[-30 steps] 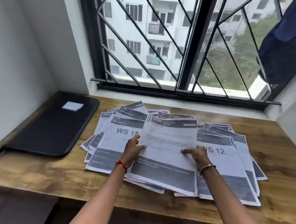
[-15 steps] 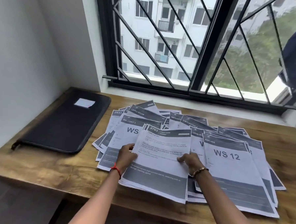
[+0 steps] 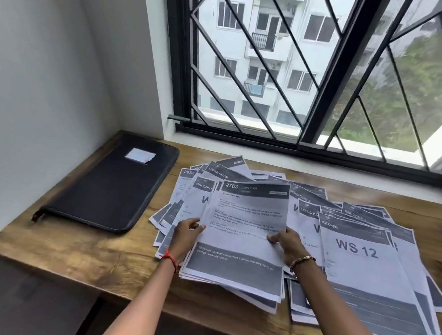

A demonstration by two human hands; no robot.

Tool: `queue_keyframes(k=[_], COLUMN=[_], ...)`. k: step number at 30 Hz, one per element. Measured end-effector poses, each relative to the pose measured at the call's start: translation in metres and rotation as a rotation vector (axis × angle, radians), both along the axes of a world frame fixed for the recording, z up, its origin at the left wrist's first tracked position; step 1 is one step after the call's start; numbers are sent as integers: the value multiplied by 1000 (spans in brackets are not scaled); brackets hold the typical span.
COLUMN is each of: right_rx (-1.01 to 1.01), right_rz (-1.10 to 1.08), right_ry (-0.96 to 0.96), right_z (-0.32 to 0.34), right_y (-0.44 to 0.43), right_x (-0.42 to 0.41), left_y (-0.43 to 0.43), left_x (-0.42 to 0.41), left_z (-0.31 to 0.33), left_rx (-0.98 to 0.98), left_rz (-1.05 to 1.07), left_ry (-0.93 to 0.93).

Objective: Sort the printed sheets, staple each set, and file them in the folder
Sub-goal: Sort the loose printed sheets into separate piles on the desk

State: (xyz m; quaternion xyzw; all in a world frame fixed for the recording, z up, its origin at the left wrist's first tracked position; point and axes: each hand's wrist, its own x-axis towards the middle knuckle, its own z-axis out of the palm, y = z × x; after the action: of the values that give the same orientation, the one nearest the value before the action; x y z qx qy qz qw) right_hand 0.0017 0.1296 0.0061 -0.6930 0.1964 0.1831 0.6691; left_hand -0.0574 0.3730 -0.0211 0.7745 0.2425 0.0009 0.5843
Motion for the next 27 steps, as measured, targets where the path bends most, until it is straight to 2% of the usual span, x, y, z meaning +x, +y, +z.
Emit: queue_keyframes(k=[4, 6, 8, 11, 15, 21, 24, 26, 27], right_rx=[1, 8, 25, 68, 107, 133, 149, 154, 148], right_rz=[-42, -68, -105, -173, -286, -376, -374, -374, -374], right_ry=[0, 5, 5, 13, 12, 11, 28, 45, 52], right_z=[-2, -5, -9, -12, -14, -11, -14, -15, -15], right_y=[-11, -20, -31, -47, -67, -82, -87, -88, -88], right_x=[9, 15, 22, 30, 39, 46, 50, 53, 54], left_y=[1, 4, 5, -3, -31, -81, -96, -99, -98], left_x=[2, 5, 6, 4, 1, 18, 27, 30, 31], left_z=[-2, -7, -11, -18, -20, -24, -20, -18, -18], left_rx=[173, 368, 588, 711, 878, 902, 917, 892, 823], left_rz=[43, -55, -211, -375, -455, -575, -675, -645, -566], left_ry=[-35, 9, 157, 300, 310, 291, 346, 293, 213])
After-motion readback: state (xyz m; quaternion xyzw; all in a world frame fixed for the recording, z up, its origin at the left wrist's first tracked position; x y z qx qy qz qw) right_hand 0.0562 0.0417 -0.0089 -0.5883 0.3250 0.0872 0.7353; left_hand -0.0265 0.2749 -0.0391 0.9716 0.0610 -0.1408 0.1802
